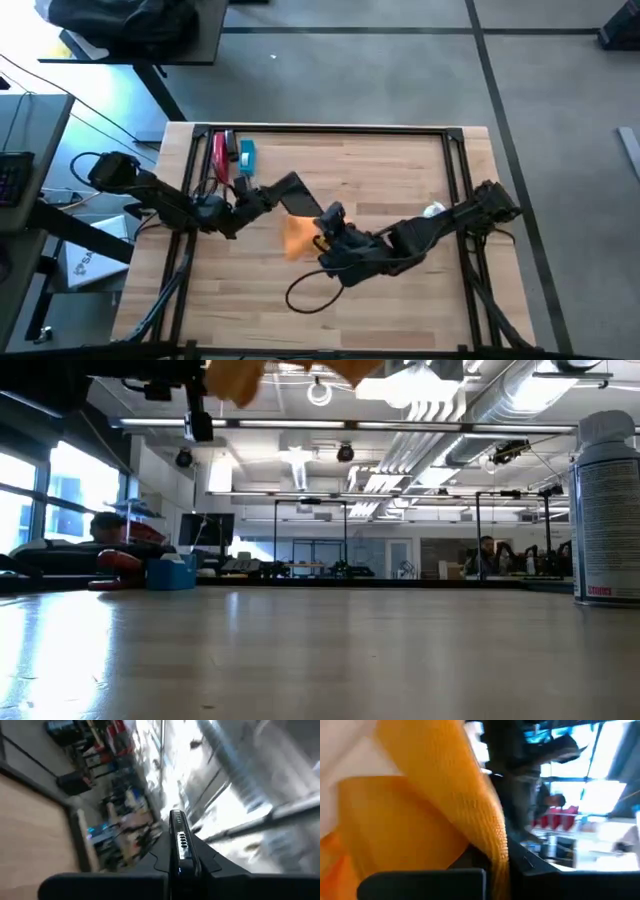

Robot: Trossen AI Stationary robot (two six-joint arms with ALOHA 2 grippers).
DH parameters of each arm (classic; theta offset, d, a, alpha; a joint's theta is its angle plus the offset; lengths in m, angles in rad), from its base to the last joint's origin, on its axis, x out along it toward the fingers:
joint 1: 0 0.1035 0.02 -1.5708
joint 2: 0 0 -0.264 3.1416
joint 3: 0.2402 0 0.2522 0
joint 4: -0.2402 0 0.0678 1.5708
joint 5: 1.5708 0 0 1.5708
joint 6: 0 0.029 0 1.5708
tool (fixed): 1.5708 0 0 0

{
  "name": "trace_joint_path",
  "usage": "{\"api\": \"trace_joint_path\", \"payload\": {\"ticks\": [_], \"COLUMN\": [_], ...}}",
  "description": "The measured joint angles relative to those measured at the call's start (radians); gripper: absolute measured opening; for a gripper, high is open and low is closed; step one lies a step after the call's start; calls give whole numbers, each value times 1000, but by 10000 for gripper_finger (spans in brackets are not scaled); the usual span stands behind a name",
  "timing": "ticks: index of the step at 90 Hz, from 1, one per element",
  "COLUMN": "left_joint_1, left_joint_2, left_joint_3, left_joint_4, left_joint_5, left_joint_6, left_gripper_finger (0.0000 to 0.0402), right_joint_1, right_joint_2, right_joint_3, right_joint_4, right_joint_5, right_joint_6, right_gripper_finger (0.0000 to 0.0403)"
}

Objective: Apply microfiber cloth
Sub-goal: Wipe the front and back of the black cellphone using the yellow microfiber cloth

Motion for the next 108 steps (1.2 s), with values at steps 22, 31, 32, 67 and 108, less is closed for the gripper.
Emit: {"api": "trace_joint_path", "payload": {"ticks": [22,31,32,67,108], "left_joint_1": [-59,-70,-71,-49,-107], "left_joint_2": [5,4,4,5,5], "left_joint_3": [-2,-2,-2,-2,5], "left_joint_4": [-84,-83,-83,-58,-42], "left_joint_5": [24,17,16,-11,19], "left_joint_6": [-45,-48,-48,-63,8], "left_gripper_finger": [8,8,8,8,8], "right_joint_1": [-86,-126,-129,-162,-195], "right_joint_2": [-52,-38,-35,130,102], "right_joint_3": [3,2,2,2,3], "right_joint_4": [152,157,158,209,216], "right_joint_5": [24,-154,-180,-425,-400], "right_joint_6": [-282,-277,-270,-204,-140], "right_gripper_finger": [0,0,0,0,0]}}
